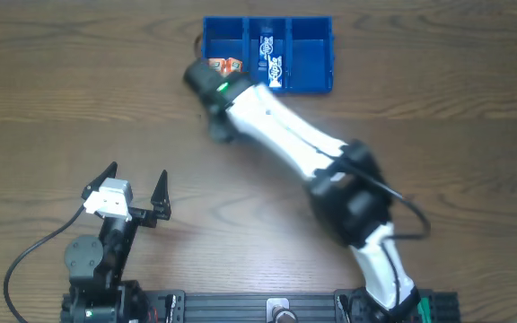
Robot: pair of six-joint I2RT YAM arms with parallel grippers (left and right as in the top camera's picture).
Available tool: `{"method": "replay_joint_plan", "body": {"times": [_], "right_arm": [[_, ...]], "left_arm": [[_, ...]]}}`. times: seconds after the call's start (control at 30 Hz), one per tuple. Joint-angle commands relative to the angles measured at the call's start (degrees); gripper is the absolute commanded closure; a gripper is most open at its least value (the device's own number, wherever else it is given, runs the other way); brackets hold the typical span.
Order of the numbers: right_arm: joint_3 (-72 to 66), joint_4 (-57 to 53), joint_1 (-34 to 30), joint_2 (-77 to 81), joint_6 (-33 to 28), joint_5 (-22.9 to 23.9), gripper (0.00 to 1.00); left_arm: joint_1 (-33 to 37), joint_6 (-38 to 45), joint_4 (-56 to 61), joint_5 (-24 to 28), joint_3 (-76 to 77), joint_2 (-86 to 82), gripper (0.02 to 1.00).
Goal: Sort Candies Into Trays
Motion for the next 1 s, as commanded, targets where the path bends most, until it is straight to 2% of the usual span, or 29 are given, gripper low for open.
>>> {"method": "replay_joint_plan", "body": {"times": [0.03,0.1,0.2,0.3,0.5,0.6,1.0], "right_arm": [[3.8,2.9,-9.6,-7.8,-9.6,10.1,0.816],[3.8,5.5,-12.5,-7.5,-13.0,12.5,0.814],[3.8,8.5,-15.8,-6.6,-16.8,12.5,0.812],[3.8,8.9,-18.6,-5.3,-17.9,8.8,0.812],[3.7,10.8,-20.9,-0.7,-17.8,7.6,0.812],[3.7,11.5,-21.1,0.5,-17.8,5.6,0.812],[3.7,11.8,-21.8,2.3,-17.8,4.6,0.814]], "left_arm": [[0.3,0.0,-1.6,1.0,-1.3,-0.4,0.020],[0.3,0.0,-1.6,1.0,-1.3,-0.4,0.020],[0.3,0.0,-1.6,1.0,-1.3,-0.4,0.023],[0.3,0.0,-1.6,1.0,-1.3,-0.4,0.023],[0.3,0.0,-1.6,1.0,-1.3,-0.4,0.020],[0.3,0.0,-1.6,1.0,-1.3,-0.4,0.020],[0.3,0.0,-1.6,1.0,-1.3,-0.4,0.020]]}}
